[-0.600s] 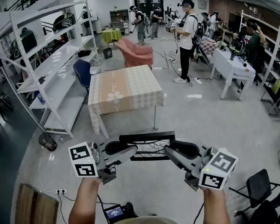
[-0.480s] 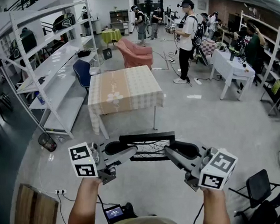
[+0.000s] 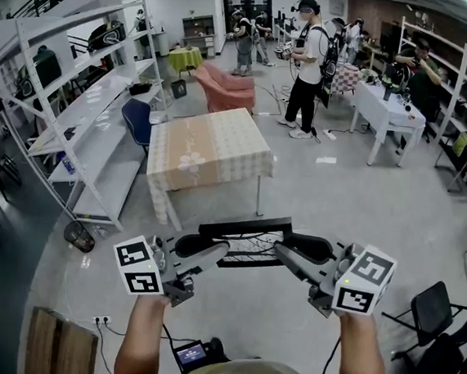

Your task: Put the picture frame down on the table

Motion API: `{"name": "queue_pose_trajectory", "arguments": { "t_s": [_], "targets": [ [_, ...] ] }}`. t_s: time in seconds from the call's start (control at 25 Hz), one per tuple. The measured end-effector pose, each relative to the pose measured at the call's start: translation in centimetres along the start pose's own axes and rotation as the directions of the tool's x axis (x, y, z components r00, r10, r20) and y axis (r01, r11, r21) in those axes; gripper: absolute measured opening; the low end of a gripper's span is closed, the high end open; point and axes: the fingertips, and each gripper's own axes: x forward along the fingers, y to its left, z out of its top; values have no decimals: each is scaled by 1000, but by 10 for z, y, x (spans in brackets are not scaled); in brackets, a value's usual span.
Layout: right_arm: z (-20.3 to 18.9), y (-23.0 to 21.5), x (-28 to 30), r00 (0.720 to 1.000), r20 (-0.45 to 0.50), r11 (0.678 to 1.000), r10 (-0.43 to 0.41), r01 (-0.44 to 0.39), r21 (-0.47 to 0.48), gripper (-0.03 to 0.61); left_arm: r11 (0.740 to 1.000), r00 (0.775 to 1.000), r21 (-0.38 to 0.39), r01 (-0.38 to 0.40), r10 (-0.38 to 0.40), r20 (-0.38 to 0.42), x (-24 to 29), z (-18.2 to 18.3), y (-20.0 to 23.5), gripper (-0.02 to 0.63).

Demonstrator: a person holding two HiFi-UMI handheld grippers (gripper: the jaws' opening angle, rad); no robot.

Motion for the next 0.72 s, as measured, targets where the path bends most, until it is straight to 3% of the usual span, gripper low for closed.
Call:
{"name": "queue_pose_trajectory", "arguments": {
  "t_s": [0.32,0.72],
  "targets": [
    [-2,-7,20,1000,11,1000,-6,6,26,77,1000,1000,-7,7,-7,-4,-11,3,17,61],
    [-3,-31,93,999,8,998,-48,48,48,77,999,999,-23,39,-39,-16,-49,21,84,61]
  ]
}}
